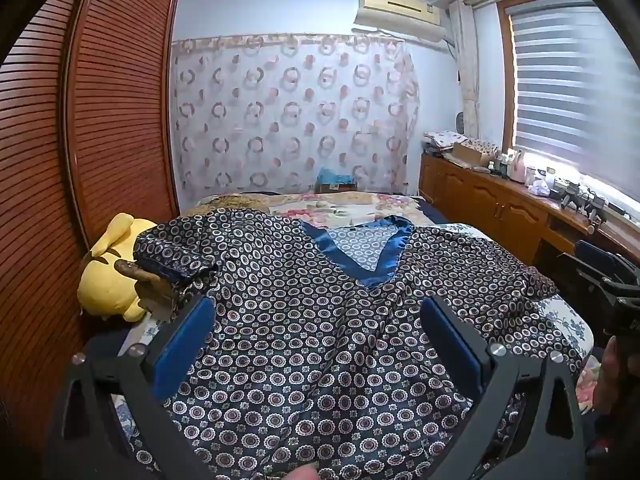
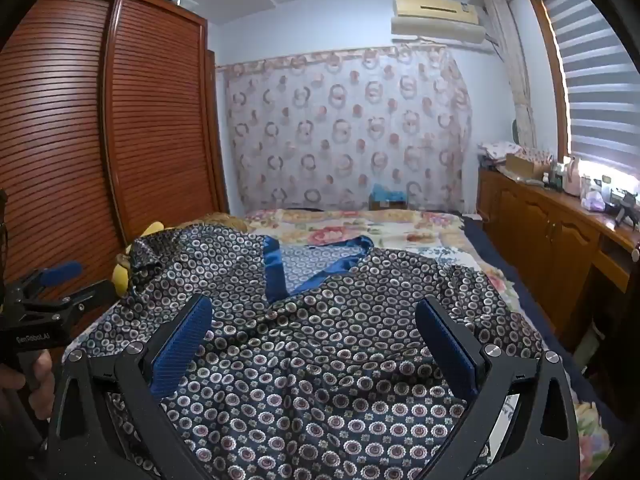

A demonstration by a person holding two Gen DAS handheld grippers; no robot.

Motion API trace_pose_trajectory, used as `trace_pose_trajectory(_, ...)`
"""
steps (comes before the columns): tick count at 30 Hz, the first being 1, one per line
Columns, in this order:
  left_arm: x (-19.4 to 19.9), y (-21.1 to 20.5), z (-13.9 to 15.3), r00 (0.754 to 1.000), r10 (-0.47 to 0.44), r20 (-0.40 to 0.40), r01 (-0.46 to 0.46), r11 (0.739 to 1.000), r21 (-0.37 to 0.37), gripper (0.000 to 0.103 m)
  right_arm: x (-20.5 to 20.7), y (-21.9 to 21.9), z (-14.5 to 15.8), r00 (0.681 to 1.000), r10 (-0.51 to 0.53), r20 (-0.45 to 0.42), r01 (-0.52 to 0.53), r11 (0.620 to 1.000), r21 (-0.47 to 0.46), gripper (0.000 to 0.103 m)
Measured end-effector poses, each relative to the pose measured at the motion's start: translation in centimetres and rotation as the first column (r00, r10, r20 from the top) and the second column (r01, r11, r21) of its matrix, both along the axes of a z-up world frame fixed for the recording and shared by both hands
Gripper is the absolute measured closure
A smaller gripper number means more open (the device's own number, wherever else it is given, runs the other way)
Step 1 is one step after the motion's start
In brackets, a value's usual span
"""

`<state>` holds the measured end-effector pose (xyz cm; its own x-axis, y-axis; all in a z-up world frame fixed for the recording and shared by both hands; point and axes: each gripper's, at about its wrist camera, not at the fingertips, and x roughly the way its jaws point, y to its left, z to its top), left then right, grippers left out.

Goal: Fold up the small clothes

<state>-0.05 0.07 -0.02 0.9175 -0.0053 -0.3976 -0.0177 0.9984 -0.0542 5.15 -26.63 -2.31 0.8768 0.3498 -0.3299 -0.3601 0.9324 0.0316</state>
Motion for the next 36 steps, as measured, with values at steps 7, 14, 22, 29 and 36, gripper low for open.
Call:
trace_pose_trajectory(7, -0.3, 0.12, 0.19, 1.0, 0.002, -0.007, -0.001, 1.0, 0.007, 0.0, -0.09, 0.0, 0.01, 1.0, 0.0, 0.0, 0.0, 1.0, 0.002, 0.0)
trace_pose_trajectory(14, -0.33, -0.4, 0.47, 1.0, 0.008, 0.001, -0.008, 1.0, 0.026, 0.0, -0.12, -0.17, 0.04, 1.0, 0.0, -0.002, 0.0, 1.0, 0.008, 0.0)
trace_pose_trajectory(22, -0.38, -0.4, 0.52, 1.0, 0.021, 0.008, -0.021, 0.999, 0.034, 0.0, -0.24, -0.09, 0.14, 1.0, -0.002, -0.003, 0.002, 1.0, 0.011, 0.0)
trace_pose_trajectory(29, -0.45, -0.5, 0.59, 1.0, 0.025, 0.012, -0.025, 0.999, 0.039, 0.0, -0.31, -0.37, 0.31, 1.0, -0.002, -0.002, 0.002, 1.0, 0.011, 0.0)
trace_pose_trajectory(36, -0.47, -0.53, 0.6, 1.0, 0.024, 0.013, -0.024, 0.999, 0.04, 0.0, -0.34, -0.38, 0.3, 1.0, -0.003, -0.002, 0.003, 1.0, 0.013, 0.0)
